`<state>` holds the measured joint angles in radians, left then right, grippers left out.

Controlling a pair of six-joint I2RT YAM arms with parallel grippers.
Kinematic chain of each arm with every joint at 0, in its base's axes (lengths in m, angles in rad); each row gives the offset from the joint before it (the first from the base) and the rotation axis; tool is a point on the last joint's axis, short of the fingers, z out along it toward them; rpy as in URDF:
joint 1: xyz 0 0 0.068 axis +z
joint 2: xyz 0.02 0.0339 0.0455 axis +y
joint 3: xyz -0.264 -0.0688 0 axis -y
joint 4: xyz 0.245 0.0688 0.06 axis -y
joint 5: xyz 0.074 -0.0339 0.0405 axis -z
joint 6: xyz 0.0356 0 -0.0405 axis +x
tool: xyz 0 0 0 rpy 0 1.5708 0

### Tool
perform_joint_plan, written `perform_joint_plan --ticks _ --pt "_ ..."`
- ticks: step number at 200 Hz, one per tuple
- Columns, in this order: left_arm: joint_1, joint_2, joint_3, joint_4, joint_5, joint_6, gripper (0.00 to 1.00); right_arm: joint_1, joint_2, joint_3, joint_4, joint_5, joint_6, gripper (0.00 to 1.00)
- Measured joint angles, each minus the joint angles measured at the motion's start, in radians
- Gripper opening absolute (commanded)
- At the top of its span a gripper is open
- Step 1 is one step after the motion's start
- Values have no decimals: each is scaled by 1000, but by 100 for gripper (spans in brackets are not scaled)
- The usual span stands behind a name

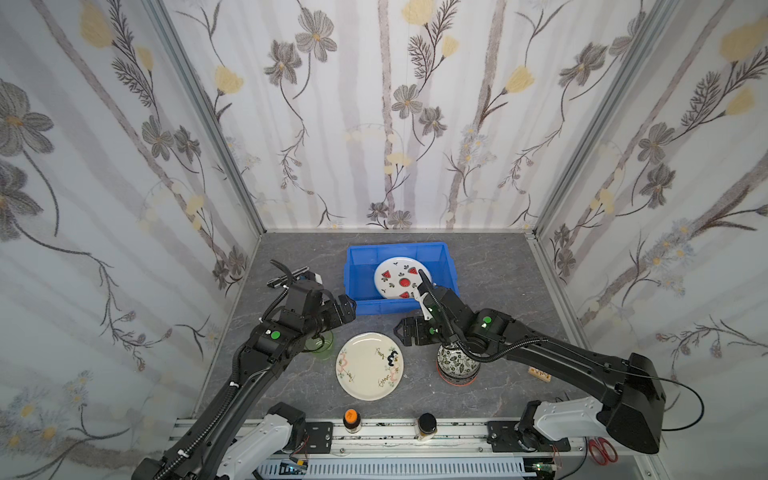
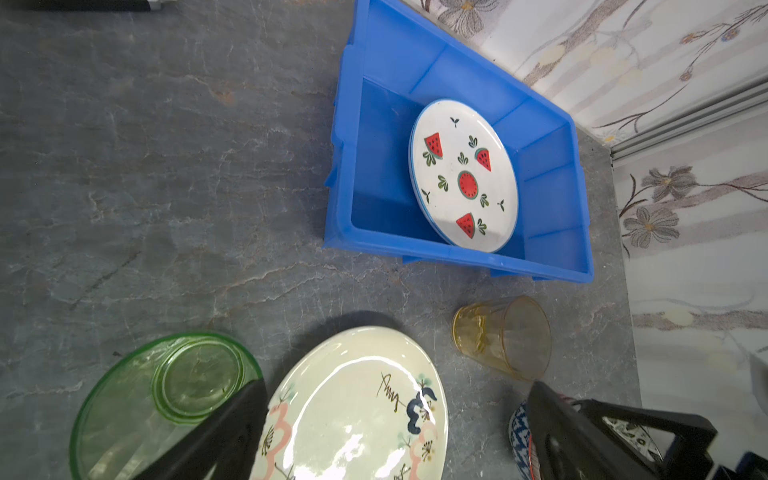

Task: Place the mixed dishes into the plastic bin
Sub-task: 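Open the left gripper and move both grippers to the cream patterned plate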

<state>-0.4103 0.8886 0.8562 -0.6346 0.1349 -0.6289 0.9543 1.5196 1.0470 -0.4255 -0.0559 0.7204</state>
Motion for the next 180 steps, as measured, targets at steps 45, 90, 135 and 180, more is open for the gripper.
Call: perform_joint_plan --ticks 45,90,135,180 --pt "0 -76 -103 -60 104 -17 100 6 102 -14 52 -54 -7 95" --pt "0 -120 -192 -73 147 -51 100 13 202 -14 82 -84 -15 95" --pt "-5 -183 -264 -69 146 -113 100 13 277 4 85 -101 -34 95" --pt "-27 -213 -331 -47 140 -192 100 14 322 10 85 -114 -49 95"
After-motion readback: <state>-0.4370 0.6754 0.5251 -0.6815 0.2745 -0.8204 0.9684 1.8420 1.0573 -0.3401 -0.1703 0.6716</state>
